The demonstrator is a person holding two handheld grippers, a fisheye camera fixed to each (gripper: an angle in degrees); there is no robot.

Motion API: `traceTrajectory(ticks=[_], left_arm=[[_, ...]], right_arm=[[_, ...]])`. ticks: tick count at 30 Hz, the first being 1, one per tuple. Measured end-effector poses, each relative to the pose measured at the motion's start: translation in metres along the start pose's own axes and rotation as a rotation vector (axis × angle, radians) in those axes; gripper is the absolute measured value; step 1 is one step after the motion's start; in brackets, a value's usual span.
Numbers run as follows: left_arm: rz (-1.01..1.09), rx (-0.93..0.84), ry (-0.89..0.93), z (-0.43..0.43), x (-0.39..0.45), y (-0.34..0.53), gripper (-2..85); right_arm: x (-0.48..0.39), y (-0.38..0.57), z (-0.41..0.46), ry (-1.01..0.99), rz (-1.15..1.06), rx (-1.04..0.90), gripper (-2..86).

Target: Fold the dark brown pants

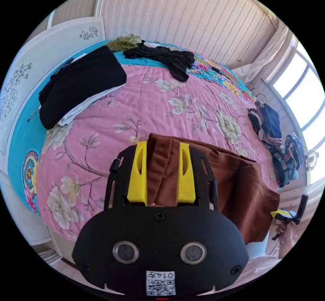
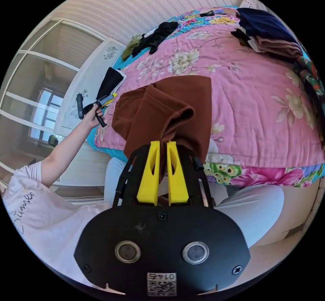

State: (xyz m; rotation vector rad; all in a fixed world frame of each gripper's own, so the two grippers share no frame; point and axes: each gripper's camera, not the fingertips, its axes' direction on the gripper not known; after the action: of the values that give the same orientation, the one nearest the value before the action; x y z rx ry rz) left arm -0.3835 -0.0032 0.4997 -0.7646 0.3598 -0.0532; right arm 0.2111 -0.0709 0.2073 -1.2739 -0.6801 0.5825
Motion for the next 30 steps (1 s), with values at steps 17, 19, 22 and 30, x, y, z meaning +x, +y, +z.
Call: traceTrajectory(ticks=[17, 19, 22, 30], left_arm=[[-0.025, 0.166, 0.408, -0.159, -0.097, 0.195, -0.3], [-0.14, 0.122, 0.367, -0.158, -0.12, 0.227, -0.6], [-0.261, 0.067, 0.343, -0.149, -0.145, 0.254, -0.9], [-0.372, 0.144, 0.301, -0.183, -0.18, 0.268, -0.3]], right_arm=[[0.002, -0.082, -0.105, 0.886, 0.029, 0.314, 4.7], [-0.028, -0.101, -0.072, 0.948, -0.089, 0.33, 5.8], [-0.08, -0.139, -0.004, 0.803, -0.291, 0.325, 8.1], [-0.225, -0.211, 0.216, 0.236, -0.686, -0.197, 9.8]])
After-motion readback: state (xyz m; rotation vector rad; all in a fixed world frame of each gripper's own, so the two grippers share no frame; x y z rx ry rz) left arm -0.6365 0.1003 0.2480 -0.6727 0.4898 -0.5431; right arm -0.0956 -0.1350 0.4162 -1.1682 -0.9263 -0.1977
